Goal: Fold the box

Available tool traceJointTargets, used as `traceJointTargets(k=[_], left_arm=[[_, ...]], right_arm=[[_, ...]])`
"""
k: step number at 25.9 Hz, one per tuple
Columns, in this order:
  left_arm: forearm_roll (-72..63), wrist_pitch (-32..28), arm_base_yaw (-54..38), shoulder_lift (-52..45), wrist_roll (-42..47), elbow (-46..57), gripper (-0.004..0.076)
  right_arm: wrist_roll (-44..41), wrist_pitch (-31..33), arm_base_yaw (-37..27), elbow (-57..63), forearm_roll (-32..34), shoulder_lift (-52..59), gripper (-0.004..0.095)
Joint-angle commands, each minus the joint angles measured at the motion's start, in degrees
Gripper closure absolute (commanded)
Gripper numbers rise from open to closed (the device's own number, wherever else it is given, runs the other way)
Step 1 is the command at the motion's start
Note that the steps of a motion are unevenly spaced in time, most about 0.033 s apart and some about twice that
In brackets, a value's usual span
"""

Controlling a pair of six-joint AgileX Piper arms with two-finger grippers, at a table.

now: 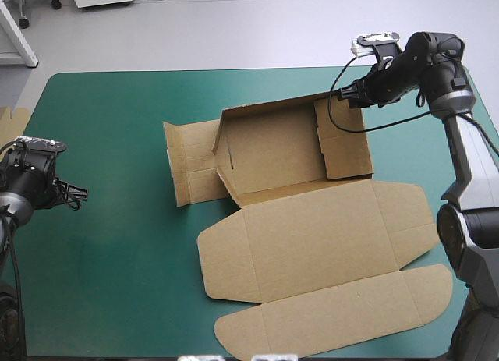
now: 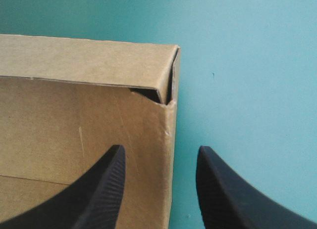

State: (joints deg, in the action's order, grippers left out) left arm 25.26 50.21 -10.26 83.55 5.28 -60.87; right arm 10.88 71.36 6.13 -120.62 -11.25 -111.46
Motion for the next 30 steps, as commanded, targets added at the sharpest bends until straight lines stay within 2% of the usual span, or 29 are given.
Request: traceJointTargets(k=[1,4,9,15,19,25,30], left_arm=[[0.8,-0.7,0.0,-1.8,0.2,-1.8,0.0717],[0.8,-0.7,0.0,-1.8,0.2,-1.8,0.0717],[0.1,-1.9,0.0,-1.8,0.2,-1.8,0.0717],[-0.3,-2.1,0.0,-1.8,0.2,-1.8,0.0717],[-0.5,-2.3,0.0,-1.8,0.2,-1.8,0.0717],[-2.0,-3.0,0.0,-1.8,0.0,-1.8,0.0717],[-2.3,-3.3,0.0,-1.8,0.0,-1.8,0.0717]], right_arm=[[0.0,0.0,-0.4,-0.5,-0.2,5.8,0.0477],[1.3,-1.2,-0.4,7.1,-0.3,13.0,0.0476],[1.6,-16.2,-0.4,28.8,-0.8,29.9,0.049],[3.0,-30.1,-0.3,47.6,-2.3,43.6,0.0489],[5.8,-30.8,-0.3,54.4,-7.1,46.6,0.0429],[11.1,-35.1,-0.3,58.7,-10.5,44.7,0.0219],[11.6,-39.5,-0.3,58.2,-10.4,39.5,0.0208]])
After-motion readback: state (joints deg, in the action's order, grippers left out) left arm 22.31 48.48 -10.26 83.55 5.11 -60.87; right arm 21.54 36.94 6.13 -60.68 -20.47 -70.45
